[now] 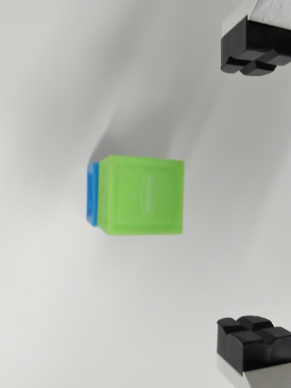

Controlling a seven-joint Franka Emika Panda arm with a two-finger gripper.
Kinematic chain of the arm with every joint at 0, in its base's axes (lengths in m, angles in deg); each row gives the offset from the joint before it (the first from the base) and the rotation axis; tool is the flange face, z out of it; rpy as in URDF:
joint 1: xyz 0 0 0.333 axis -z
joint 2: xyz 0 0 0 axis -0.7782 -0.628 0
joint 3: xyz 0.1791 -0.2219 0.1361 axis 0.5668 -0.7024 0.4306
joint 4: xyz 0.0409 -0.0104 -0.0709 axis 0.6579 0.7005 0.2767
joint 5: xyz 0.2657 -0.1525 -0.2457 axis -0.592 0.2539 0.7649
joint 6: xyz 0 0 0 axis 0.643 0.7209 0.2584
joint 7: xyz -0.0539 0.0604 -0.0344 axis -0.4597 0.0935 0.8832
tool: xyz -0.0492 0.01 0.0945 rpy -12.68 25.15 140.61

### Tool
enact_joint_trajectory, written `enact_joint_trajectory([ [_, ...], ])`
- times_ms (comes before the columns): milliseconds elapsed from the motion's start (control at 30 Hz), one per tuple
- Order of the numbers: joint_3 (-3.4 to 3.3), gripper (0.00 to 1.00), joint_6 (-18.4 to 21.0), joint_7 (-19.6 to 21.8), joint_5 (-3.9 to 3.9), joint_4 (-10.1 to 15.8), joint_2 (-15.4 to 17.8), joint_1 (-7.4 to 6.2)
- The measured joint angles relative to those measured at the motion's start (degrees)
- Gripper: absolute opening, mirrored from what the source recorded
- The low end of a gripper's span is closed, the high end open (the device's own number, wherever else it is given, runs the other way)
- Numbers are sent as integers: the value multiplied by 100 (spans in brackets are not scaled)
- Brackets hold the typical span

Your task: Stack cube

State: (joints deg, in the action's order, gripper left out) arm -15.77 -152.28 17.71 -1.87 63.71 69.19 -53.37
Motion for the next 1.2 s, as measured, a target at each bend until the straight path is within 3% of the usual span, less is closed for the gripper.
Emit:
enact_joint_trajectory([
  [567,0,100,1183,-17,-24,-472,714,0],
  [1200,0,100,2086,-24,-31,-1014,1072,0],
])
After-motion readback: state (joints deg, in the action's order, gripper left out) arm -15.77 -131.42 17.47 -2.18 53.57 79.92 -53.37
